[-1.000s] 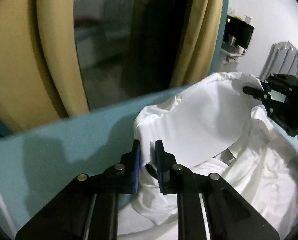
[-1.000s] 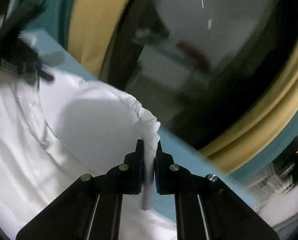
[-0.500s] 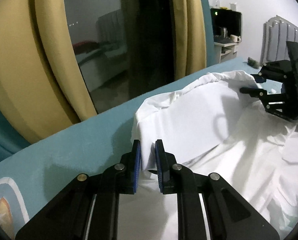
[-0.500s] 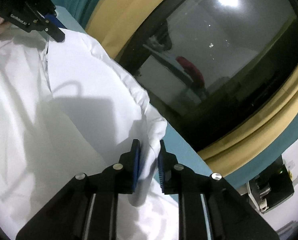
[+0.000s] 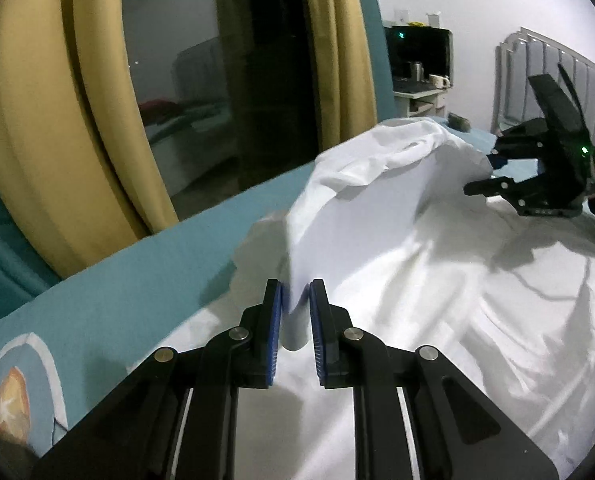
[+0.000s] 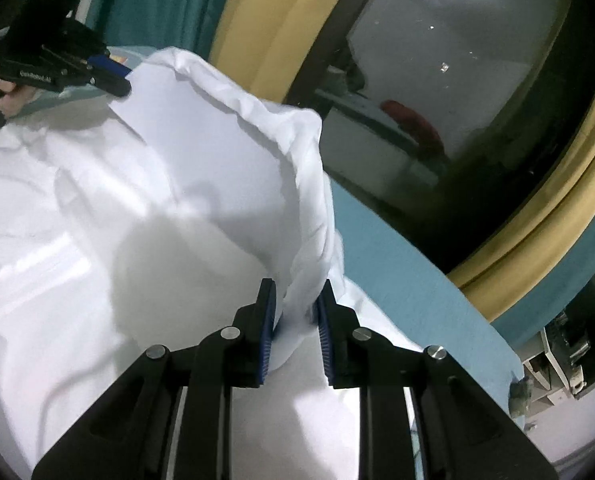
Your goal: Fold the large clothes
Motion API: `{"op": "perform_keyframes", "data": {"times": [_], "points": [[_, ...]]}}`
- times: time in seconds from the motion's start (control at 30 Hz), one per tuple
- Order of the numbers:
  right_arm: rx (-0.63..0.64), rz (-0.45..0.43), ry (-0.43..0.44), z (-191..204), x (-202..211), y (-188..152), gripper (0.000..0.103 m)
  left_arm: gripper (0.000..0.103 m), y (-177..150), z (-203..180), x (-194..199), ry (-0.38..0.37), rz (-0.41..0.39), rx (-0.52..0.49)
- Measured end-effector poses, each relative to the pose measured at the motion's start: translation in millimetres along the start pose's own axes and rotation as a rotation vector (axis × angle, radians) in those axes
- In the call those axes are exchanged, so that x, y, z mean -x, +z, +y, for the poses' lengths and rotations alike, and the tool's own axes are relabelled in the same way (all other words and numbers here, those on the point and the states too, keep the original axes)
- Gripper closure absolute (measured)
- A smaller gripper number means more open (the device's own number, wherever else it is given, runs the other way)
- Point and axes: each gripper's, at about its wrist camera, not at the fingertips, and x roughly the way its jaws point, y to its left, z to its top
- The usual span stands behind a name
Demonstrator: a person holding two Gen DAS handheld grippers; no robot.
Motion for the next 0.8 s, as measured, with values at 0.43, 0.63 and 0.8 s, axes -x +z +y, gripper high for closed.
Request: {"op": "perform_keyframes", "data": {"times": [0.43,0.63,0.8], "points": [[0.074,0.053,0.026,31.6,47.5,-22.3,0.065,0.076,-41.8,-12.4,35.9,0.014,0.084,0.03],[-0.029,0.008,0.153,20.6,62.8,-4.7,0.058,0.073,-43.3,-12.4,62.4,-0.02,0.038,0.066],[-0.152,-0.044,0.188,22.7,34.6,28.4,0.054,0.072,-26.6,-20.0,62.4,-0.042,0.007,0.066]]}}
